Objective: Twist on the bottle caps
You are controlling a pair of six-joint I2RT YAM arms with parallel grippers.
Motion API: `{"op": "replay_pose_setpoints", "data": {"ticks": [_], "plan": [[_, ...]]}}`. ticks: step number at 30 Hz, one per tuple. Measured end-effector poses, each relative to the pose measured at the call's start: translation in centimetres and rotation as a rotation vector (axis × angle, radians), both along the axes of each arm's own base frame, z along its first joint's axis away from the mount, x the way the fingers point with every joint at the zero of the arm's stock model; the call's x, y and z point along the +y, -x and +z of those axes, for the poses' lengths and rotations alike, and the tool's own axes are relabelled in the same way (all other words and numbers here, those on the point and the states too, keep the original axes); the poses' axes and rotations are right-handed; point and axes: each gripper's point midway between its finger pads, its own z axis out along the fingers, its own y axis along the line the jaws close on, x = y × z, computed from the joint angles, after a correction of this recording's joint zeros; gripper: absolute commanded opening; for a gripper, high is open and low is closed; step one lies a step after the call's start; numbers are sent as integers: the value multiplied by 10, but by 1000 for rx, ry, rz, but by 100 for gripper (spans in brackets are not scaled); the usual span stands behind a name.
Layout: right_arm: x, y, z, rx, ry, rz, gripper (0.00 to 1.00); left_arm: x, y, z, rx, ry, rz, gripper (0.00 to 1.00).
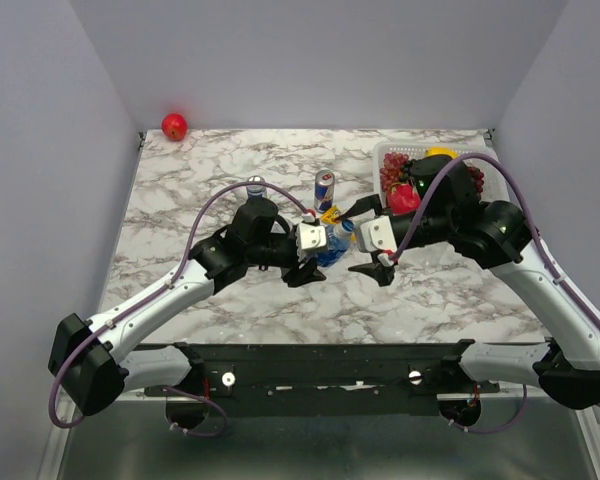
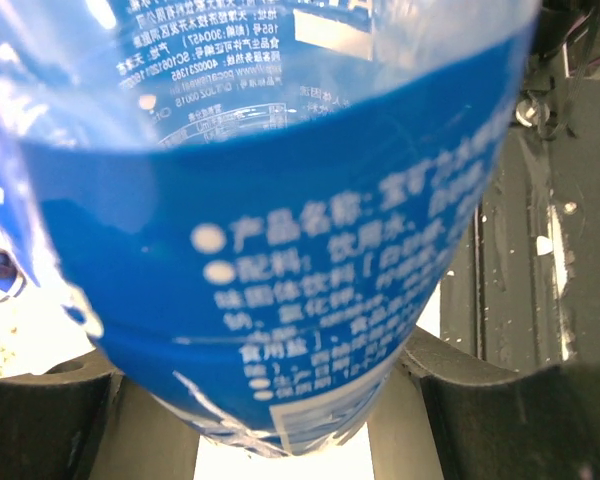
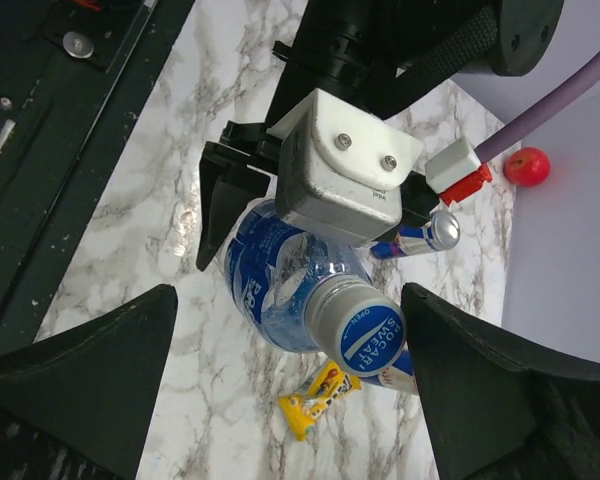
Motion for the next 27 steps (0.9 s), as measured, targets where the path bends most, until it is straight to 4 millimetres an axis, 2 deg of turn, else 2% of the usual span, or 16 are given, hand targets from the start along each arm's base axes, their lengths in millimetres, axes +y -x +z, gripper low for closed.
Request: {"op": "replay_pose_setpoints", "data": {"ticks": [8,19,24,27], "plan": [[-6,-17,-3,-80,20,-69,99,1,-2,6,58,34,27,0],[-16,-34,-8,-44,47,-228,99,4,-11,11,73,59,66,0],[-35,-21,-29,51,133,-278,92,9,-23,26,35,103,109,0],[-47,-12,-38,96,178,-305,91,12,-28,31,14,112,130,0]]}}
